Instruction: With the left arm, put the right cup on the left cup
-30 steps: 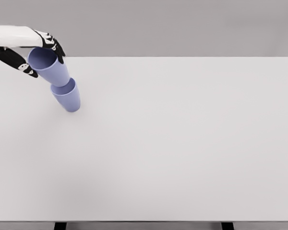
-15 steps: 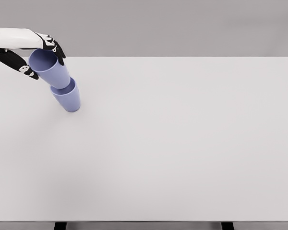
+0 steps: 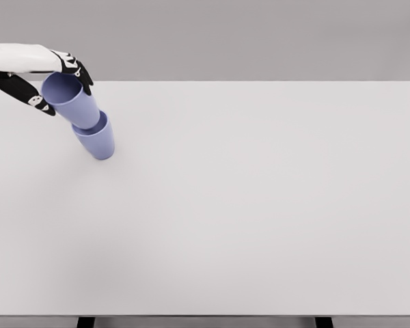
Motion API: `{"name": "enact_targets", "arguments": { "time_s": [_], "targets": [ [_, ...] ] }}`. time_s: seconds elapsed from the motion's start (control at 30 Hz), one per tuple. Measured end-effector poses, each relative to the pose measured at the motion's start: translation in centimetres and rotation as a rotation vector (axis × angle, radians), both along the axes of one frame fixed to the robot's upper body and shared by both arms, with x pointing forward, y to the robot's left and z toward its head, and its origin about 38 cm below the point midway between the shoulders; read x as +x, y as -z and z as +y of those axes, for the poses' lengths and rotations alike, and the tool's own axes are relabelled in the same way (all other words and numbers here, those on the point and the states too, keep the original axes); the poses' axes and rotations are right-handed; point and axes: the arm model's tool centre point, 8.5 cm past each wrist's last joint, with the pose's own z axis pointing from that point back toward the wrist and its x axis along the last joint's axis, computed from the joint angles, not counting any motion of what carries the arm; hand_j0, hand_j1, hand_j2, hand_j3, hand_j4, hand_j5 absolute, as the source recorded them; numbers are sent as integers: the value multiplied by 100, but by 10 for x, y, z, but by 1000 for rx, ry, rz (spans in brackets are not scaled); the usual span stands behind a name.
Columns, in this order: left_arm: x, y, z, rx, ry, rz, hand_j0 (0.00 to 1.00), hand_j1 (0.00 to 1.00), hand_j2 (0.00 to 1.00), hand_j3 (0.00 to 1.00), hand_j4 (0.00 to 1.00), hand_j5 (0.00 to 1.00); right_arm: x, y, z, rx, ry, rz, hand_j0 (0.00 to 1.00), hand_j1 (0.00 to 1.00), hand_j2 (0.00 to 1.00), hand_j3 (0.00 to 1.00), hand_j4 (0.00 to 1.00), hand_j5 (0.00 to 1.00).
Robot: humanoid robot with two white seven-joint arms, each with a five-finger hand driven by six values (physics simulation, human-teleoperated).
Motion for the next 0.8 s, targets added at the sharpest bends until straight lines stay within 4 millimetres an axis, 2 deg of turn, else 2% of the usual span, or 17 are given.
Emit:
{"name": "enact_targets", "arguments": {
  "time_s": [0.8],
  "targets": [
    [5,14,-2,0,-7,23,58,58,58,58,58,58,0,0,0,0,0,0,100,100,100,100,100,100]
  ]
}}
